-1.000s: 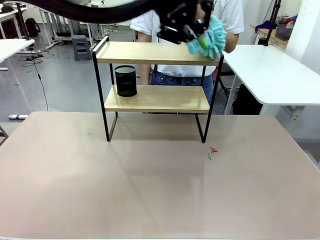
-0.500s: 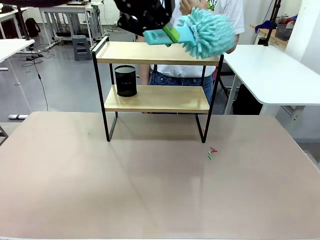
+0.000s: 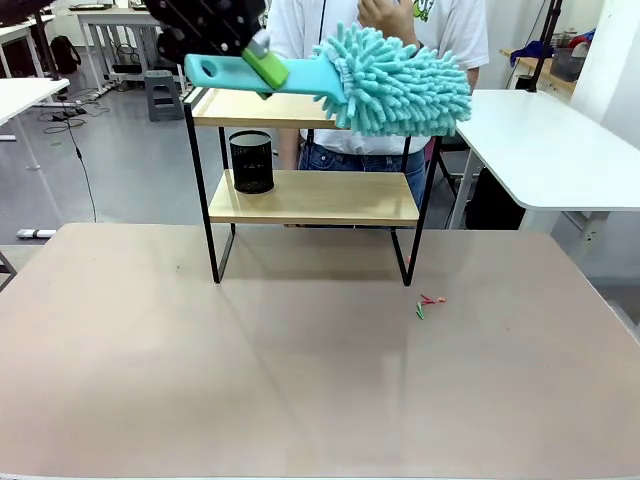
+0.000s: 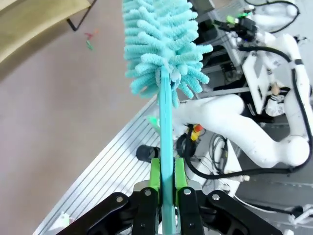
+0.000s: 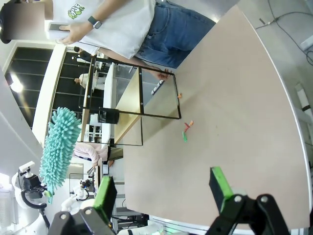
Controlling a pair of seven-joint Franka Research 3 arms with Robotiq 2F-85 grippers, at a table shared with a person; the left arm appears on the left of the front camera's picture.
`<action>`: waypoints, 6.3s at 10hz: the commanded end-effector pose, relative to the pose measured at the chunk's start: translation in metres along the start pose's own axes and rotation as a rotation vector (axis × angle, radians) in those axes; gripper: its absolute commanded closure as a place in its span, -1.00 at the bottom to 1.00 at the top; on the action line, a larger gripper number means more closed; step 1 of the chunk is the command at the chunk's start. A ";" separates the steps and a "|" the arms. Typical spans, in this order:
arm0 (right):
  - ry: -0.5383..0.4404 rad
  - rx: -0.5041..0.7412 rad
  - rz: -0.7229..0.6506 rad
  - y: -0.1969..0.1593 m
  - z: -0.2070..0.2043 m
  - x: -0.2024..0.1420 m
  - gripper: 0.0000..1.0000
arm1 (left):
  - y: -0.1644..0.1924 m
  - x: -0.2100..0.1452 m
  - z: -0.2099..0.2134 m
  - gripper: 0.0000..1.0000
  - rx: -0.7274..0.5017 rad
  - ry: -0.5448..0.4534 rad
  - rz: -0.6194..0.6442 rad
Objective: Clean the shelf.
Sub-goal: Clean the remaining tier of the Shelf with the Duster once objects are removed, then hand the Duster back to the human.
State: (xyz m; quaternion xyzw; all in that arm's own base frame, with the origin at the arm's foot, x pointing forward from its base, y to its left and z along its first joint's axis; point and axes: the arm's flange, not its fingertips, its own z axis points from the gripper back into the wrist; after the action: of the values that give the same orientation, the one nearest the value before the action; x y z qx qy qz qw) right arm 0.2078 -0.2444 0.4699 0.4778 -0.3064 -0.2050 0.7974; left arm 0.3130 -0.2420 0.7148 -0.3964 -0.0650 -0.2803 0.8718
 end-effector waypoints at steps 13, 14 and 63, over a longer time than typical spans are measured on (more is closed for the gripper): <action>-0.014 0.020 0.024 0.001 -0.001 0.002 -1.00 | 0.105 -0.172 0.138 0.74 0.003 -0.591 0.382; -0.014 0.020 0.024 0.001 -0.001 0.002 -1.00 | 0.105 -0.172 0.138 0.74 0.003 -0.591 0.382; -0.014 0.020 0.024 0.001 -0.001 0.002 -1.00 | 0.207 -0.234 0.152 1.00 0.120 -0.559 0.484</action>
State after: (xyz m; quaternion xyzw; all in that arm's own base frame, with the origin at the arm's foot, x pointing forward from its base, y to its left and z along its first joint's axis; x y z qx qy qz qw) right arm 0.2078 -0.2444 0.4697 0.4763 -0.3058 -0.2047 0.7986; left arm 0.2432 0.0802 0.6075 -0.3972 -0.2238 0.0528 0.8884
